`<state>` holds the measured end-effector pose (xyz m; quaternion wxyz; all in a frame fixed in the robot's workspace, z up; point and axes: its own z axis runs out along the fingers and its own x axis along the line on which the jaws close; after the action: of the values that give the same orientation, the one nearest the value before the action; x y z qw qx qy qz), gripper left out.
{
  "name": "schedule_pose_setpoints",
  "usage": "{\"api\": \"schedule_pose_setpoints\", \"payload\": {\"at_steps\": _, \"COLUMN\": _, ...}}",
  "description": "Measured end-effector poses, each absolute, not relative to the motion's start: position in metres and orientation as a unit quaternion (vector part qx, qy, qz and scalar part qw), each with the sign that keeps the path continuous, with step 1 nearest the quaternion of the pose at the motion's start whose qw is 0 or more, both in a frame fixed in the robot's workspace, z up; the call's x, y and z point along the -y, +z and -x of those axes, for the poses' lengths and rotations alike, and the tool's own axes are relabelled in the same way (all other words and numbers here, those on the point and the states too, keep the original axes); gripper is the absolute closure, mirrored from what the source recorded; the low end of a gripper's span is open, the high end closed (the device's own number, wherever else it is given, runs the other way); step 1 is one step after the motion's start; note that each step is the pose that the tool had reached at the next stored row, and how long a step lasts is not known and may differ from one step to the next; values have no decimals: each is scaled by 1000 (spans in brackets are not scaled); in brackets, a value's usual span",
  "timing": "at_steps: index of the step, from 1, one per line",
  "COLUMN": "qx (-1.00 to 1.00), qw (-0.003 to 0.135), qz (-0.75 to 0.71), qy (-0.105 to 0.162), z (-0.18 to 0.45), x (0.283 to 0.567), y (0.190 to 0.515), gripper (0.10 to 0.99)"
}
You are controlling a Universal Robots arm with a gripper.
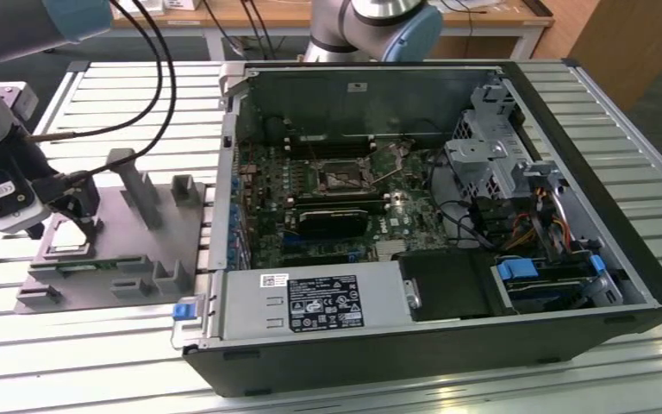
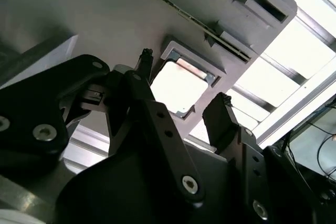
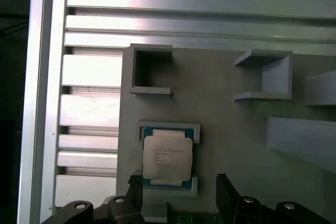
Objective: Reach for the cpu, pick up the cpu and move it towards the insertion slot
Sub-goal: 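Pick up the cpu and move it towards the insertion slot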
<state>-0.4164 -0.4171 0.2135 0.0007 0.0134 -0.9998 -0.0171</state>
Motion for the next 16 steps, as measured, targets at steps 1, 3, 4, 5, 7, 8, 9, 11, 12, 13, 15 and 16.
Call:
{"api": "schedule_pose_setpoints", "payload": {"at_steps": 1, "qx": 1000, "qw": 1, "qz": -13, "qy": -17, "z": 417, "x": 417, "y": 212, "gripper": 424}}
{"api": "schedule_pose_setpoints", "payload": {"at_steps": 3, "qx": 1000, "qw": 1, "qz": -13, "qy": -17, "z": 418, "x": 416, "y": 210, "gripper": 424}}
{"api": "schedule_pose_setpoints", "payload": {"at_steps": 4, "qx": 1000, "qw": 1, "qz": -13, "qy": -17, "z": 418, "x": 415, "y": 208, "gripper": 424}}
{"api": "schedule_pose_setpoints", "payload": {"at_steps": 5, "qx": 1000, "qw": 1, "qz": -13, "qy": -17, "z": 419, "x": 414, "y": 207, "gripper": 424}}
{"api": "schedule_pose_setpoints", "payload": {"at_steps": 7, "qx": 1000, "qw": 1, "qz": -13, "qy": -17, "z": 420, "x": 413, "y": 204, "gripper": 424}}
{"api": "schedule_pose_setpoints", "payload": {"at_steps": 8, "qx": 1000, "qw": 1, "qz": -13, "qy": -17, "z": 420, "x": 412, "y": 203, "gripper": 424}}
{"api": "schedule_pose_setpoints", "payload": {"at_steps": 9, "qx": 1000, "qw": 1, "qz": -13, "qy": -17, "z": 420, "x": 410, "y": 202, "gripper": 424}}
{"api": "schedule_pose_setpoints", "payload": {"at_steps": 11, "qx": 1000, "qw": 1, "qz": -13, "qy": -17, "z": 421, "x": 409, "y": 200, "gripper": 424}}
{"api": "schedule_pose_setpoints", "payload": {"at_steps": 12, "qx": 1000, "qw": 1, "qz": -13, "qy": -17, "z": 421, "x": 408, "y": 198, "gripper": 424}}
{"api": "schedule_pose_setpoints", "payload": {"at_steps": 13, "qx": 1000, "qw": 1, "qz": -13, "qy": -17, "z": 422, "x": 408, "y": 197, "gripper": 424}}
{"api": "schedule_pose_setpoints", "payload": {"at_steps": 15, "qx": 1000, "qw": 1, "qz": -13, "qy": -17, "z": 423, "x": 406, "y": 195, "gripper": 424}}
{"api": "schedule_pose_setpoints", "payload": {"at_steps": 16, "qx": 1000, "qw": 1, "qz": -13, "qy": -17, "z": 423, "x": 405, "y": 194, "gripper": 424}}
